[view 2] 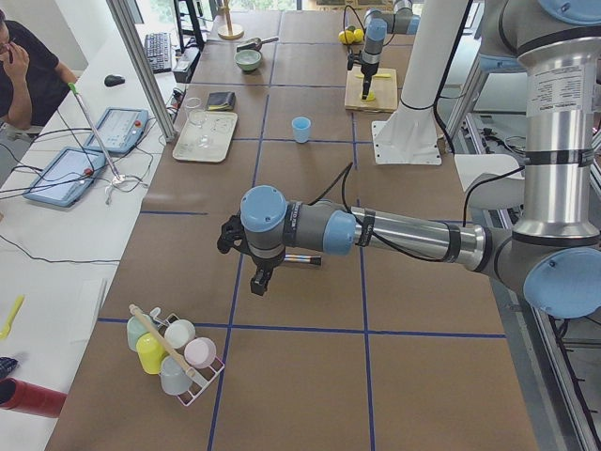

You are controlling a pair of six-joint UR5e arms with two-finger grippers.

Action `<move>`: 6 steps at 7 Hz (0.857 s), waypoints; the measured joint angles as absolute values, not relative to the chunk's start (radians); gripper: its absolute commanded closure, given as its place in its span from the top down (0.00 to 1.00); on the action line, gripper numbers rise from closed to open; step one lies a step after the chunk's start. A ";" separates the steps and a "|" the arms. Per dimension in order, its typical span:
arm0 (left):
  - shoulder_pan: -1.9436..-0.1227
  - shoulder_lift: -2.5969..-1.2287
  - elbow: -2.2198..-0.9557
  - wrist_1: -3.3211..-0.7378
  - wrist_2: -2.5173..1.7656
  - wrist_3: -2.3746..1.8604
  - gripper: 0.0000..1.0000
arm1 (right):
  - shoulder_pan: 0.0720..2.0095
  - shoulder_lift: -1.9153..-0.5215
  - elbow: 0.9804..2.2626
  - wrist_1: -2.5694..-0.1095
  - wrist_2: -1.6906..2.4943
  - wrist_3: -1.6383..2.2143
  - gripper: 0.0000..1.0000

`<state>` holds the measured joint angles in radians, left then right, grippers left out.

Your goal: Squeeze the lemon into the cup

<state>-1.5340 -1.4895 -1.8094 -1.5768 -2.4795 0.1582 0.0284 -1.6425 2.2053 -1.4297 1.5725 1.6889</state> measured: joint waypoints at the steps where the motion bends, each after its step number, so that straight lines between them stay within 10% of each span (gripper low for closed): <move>1: -1.534 -1.489 -1.810 -1.577 -2.480 0.158 1.00 | 0.022 -1.646 2.204 -1.428 1.575 1.691 0.92; 4: -1.534 -1.489 -1.811 -1.578 -2.480 0.159 1.00 | 0.000 -1.646 2.201 -1.424 1.577 1.715 0.79; 6: -1.534 -1.490 -1.811 -1.578 -2.480 0.160 1.00 | -0.008 -1.643 2.199 -1.423 1.576 1.726 0.51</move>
<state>-1.5340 -1.4895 -1.8115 -1.5781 -2.4804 0.1595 -0.0078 -1.6432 2.1992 -1.4232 1.5756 1.7258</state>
